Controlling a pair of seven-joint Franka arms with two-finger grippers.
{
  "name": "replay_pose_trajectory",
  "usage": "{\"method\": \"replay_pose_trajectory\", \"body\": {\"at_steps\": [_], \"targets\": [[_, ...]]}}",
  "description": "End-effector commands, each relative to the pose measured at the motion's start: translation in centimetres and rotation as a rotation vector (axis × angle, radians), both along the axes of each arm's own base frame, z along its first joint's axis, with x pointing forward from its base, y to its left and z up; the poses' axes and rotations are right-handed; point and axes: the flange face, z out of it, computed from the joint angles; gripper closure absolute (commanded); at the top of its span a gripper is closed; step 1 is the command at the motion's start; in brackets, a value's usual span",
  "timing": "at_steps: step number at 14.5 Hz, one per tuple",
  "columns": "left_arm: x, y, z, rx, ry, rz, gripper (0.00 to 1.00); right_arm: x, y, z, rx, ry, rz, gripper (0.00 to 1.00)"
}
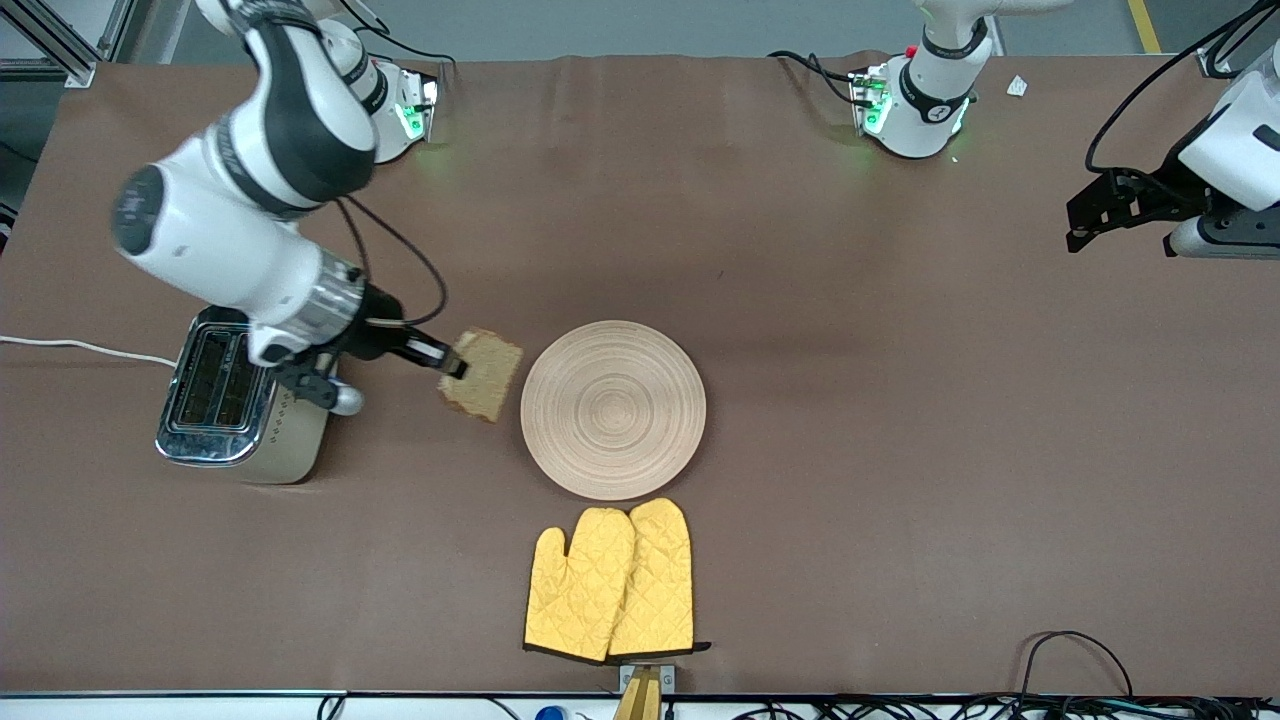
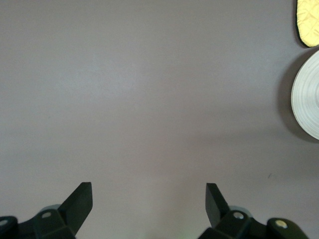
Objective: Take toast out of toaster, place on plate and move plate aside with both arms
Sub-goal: 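Carry the bread slice with the right gripper over the wooden plate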
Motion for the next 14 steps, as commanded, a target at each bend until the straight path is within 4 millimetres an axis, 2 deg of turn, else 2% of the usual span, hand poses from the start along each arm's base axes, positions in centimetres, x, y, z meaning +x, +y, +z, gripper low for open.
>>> {"method": "replay_pose_trajectory", "body": {"at_steps": [1, 3, 4, 6, 8, 14], "targets": [[0.1, 0.1, 0.4, -0.002, 0.006, 0.001, 0.00, -2.1, 5.0, -5.5, 0.045, 0.022, -0.054, 1.00], [0.1, 0.1, 0.4, -0.002, 0.006, 0.001, 0.00, -3.7, 8.9, -8.9, 0.044, 0.027, -0.045, 1.00], [0.1, 0.1, 0.4, -0.002, 0.006, 0.001, 0.00, -4.0, 9.3, -10.4, 0.029, 0.031, -0.040, 1.00], [0.1, 0.1, 0.4, -0.002, 0.006, 0.002, 0.00, -4.4, 8.9, -12.5, -0.003, 0.005, 0.067, 1.00], [0.1, 0.1, 0.4, -0.002, 0.006, 0.002, 0.00, -4.6, 7.5, -14.4, -0.022, -0.028, 0.153, 1.00], [0.7, -0.3, -0.5, -0.009, 0.020, 0.000, 0.00, -3.0, 5.1, -17.5, -0.050, -0.119, 0.302, 1.00]]}}
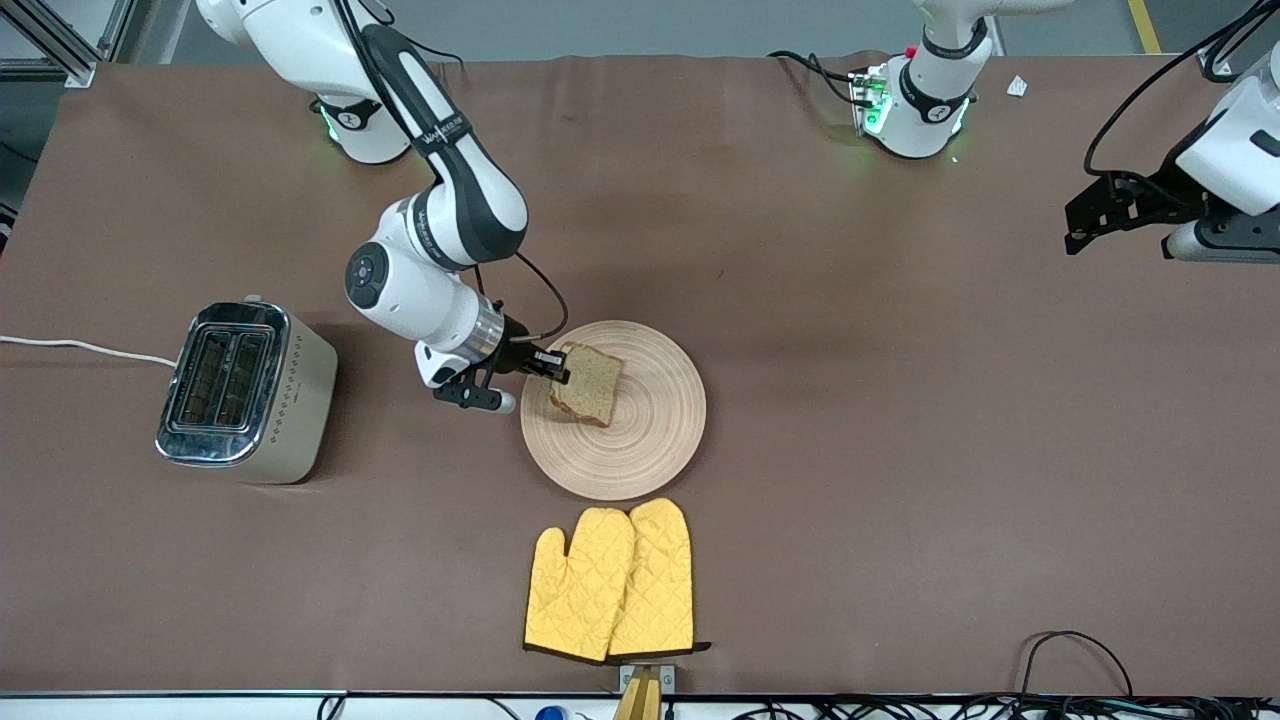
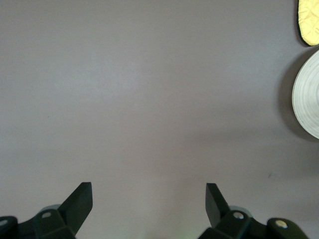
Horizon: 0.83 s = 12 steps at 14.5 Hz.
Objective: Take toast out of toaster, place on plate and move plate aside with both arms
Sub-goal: 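Lower the bread onto the plate and open the right gripper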
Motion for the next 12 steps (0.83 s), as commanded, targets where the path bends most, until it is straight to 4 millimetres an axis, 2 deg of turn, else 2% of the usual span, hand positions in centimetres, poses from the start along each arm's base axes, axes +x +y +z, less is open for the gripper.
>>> {"method": "replay_pose_trajectory", "body": {"at_steps": [1, 6, 9, 10, 12], "targets": [[0.5, -0.3, -0.1, -0.014, 0.011, 0.003, 0.00, 0.7, -1.1, -1.6, 0.031, -0.040, 0.056, 1.00], [1.0, -1.4, -1.2, -0.018, 0.030, -0.001, 0.00, 2.0, 0.6, -3.3, 0.088, -0.073, 0.110, 1.00], [1.4, -1.9, -2.0, -0.051, 0.044, 0.000, 0.00, 2.8, -1.1, -3.8, 0.085, -0.092, 0.139, 0.99], [1.7, -2.0, -2.2, -0.056, 0.044, 0.000, 0.00, 3.0, -1.7, -3.9, 0.085, -0.086, 0.134, 0.96], [1.9, -2.0, -2.3, -0.058, 0.036, 0.000, 0.00, 2.8, -2.0, -4.1, 0.092, -0.063, 0.144, 0.97]]}}
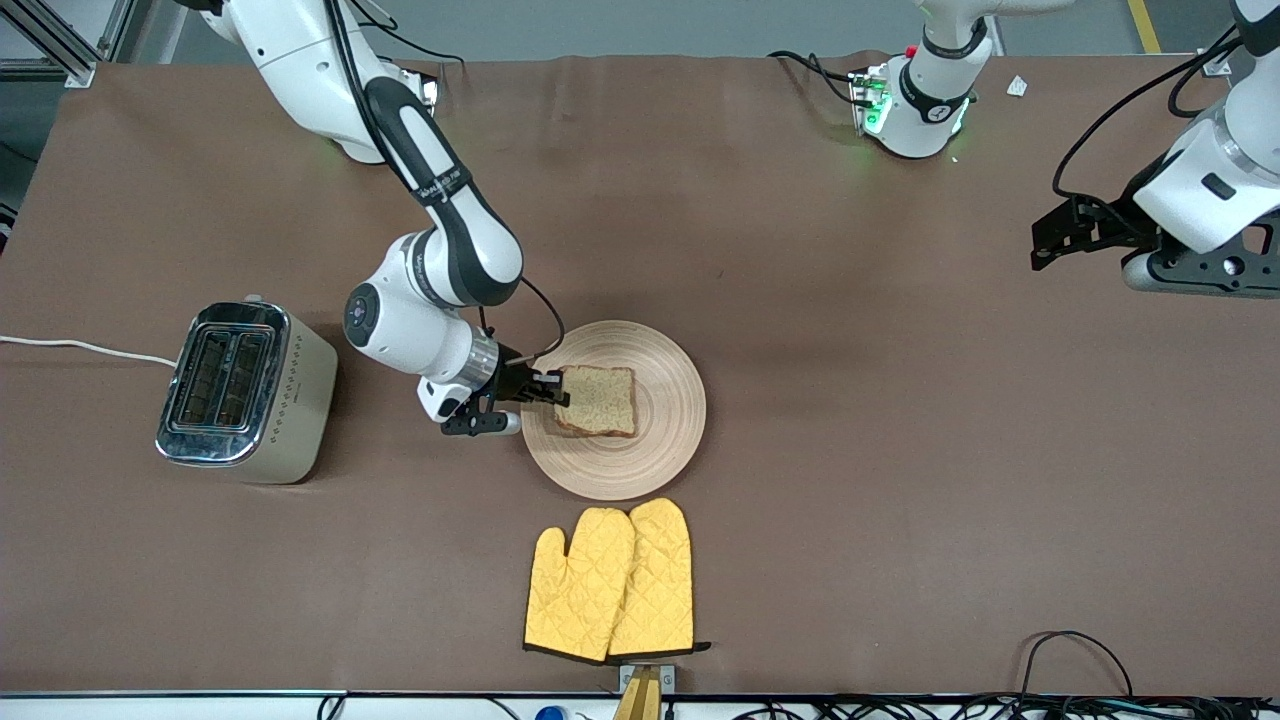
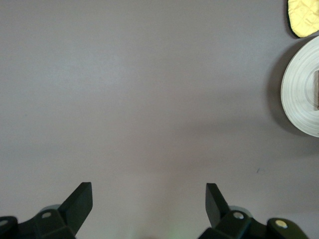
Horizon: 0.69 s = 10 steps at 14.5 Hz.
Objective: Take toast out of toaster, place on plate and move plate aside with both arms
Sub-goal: 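Lower the bread onto the plate and open the right gripper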
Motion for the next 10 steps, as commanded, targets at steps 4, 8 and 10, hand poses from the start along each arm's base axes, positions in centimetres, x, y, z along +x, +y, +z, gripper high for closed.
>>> {"method": "replay_pose_trajectory", "body": {"at_steps": [4, 8, 10], "targets": [[1.0, -1.3, -0.5, -0.018, -0.012, -0.004, 0.00, 0.6, -1.7, -0.4, 0.026, 0.024, -0.007, 0.00], [1.9, -2.9, -2.7, -0.030, 0.016, -0.030, 0.00, 0.7, -1.8, -0.1, 0.028, 0.025, -0.005, 0.00], [2.8, -3.5, -4.8, -0.055, 0.045, -0.034, 0.00, 0.6, -1.5, 0.0, 0.030, 0.026, -0.005, 0.00]]}}
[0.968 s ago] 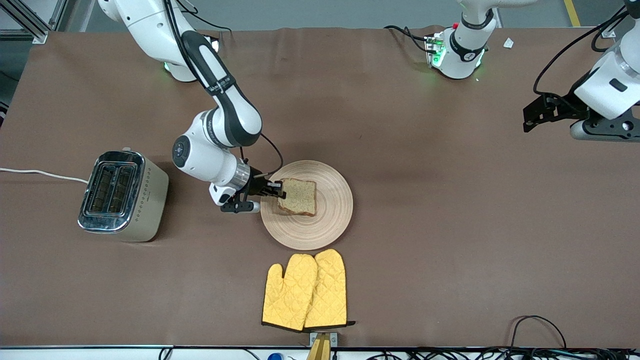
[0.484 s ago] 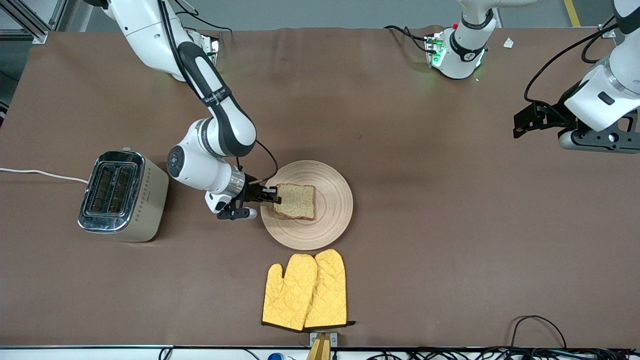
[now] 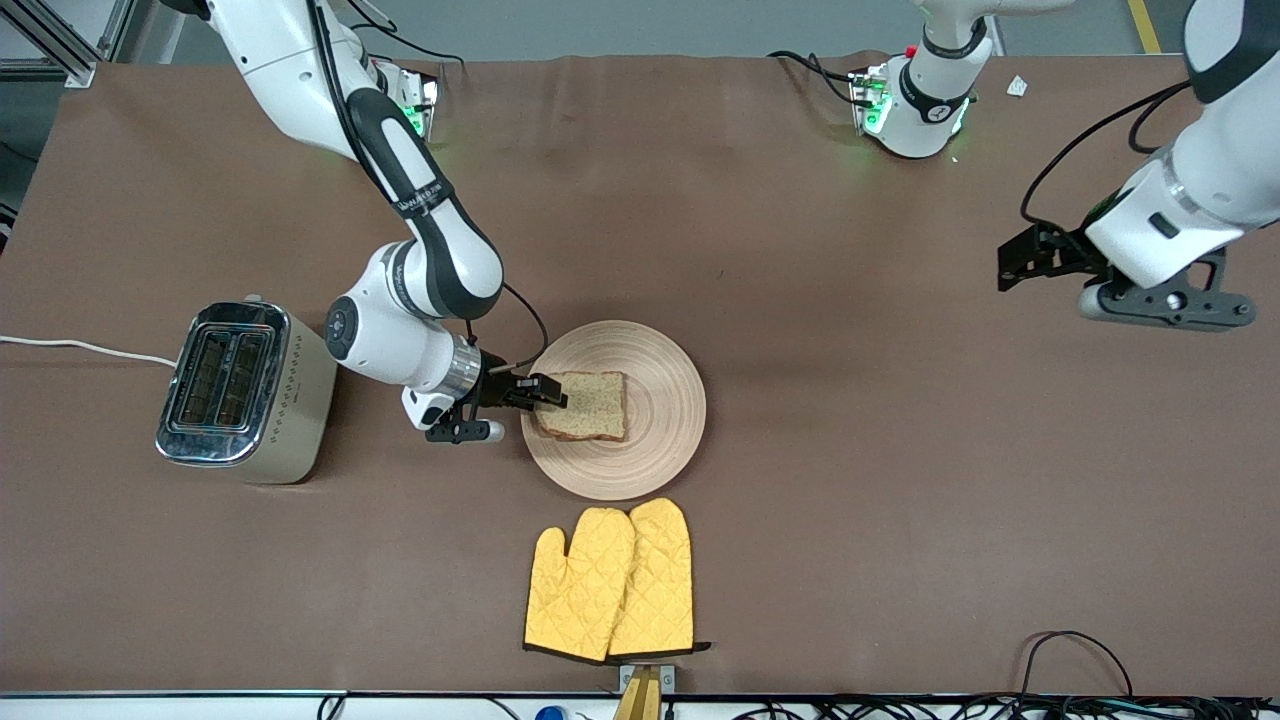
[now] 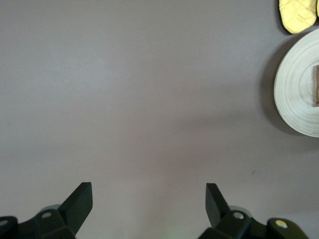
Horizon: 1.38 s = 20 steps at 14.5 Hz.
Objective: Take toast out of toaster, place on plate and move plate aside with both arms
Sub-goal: 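Withdraw the right gripper while the left gripper reaches the plate rim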
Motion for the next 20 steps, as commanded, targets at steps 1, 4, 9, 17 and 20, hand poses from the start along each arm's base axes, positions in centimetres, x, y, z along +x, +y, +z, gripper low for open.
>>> {"method": "replay_pose_trajectory", "body": {"at_steps": [1, 4, 9, 17, 20], "targets": [[1.7, -1.2, -2.8, -0.048, 0.027, 0.007, 0.00, 0.1, 0.1, 0.5, 0.022, -0.004, 0.001, 0.00], [3.1, -3.2, -6.4, -0.136, 0.067, 0.006, 0.00, 0.0, 0.1, 0.4, 0.018, -0.002, 0.007, 0.00], [4.1, -6.5, -13.0, -0.291, 0.104, 0.047, 0.00, 1.2, -1.8, 3.2, 0.035, -0.040, -0.025, 0.00], [4.8, -13.9, -25.0, -0.577, 0.310, 0.144, 0.00, 0.5, -9.2, 15.2, 0.091, -0.170, -0.115, 0.00], [4.3, -17.5, -27.7, -0.689, 0.345, 0.181, 0.00, -0.8, -13.9, 20.7, 0.068, -0.242, -0.113, 0.00]]}}
